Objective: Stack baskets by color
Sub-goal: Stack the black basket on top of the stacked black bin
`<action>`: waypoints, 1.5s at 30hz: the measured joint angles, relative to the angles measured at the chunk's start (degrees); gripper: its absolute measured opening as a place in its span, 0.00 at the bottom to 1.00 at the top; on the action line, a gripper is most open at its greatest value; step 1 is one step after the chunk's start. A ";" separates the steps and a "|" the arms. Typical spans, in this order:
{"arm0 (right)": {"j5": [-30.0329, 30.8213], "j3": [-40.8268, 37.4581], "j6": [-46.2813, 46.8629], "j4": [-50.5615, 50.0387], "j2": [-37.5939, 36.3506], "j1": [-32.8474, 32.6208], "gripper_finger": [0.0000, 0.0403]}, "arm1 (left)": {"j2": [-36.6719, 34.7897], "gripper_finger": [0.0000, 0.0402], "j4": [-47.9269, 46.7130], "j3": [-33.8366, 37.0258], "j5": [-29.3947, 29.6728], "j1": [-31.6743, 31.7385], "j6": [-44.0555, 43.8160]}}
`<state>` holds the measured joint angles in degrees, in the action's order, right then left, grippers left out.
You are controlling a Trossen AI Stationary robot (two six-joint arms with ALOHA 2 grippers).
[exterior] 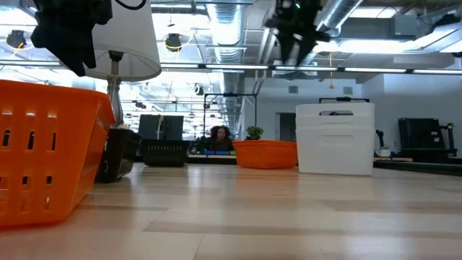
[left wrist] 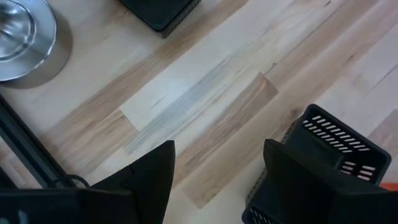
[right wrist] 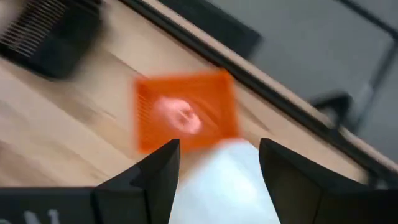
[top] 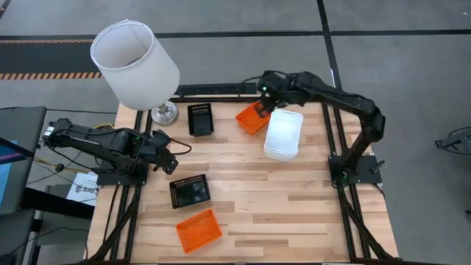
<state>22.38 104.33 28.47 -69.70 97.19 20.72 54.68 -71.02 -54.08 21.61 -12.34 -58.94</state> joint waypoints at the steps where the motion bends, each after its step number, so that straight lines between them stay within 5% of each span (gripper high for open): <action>1: 0.00 0.00 -0.03 2.69 0.20 -1.25 0.59 | 0.00 0.58 0.19 0.00 -0.02 0.00 0.00; 9: -0.60 -0.13 -4.39 11.54 10.65 -6.96 0.59 | 0.00 0.58 0.31 0.00 -1.77 0.00 -0.13; 21: -5.58 -0.13 -8.38 11.48 24.97 -3.12 0.59 | 0.02 0.58 0.26 0.00 -3.00 0.00 -0.24; 32: -13.37 -0.15 -10.45 11.86 29.38 -0.68 0.59 | 0.02 0.58 0.22 0.00 -2.26 0.00 -0.26; 37: -20.64 -0.13 -13.79 10.71 31.14 -2.99 0.59 | 0.04 0.58 0.21 0.00 -2.00 -0.02 -0.15; 45: -20.95 -0.17 -14.19 6.81 30.56 -9.22 0.59 | 0.04 0.58 0.17 0.00 -1.89 -0.02 0.68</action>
<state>1.44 104.16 14.28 -62.89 127.75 11.50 54.72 -70.85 -54.08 19.71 -12.36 -58.26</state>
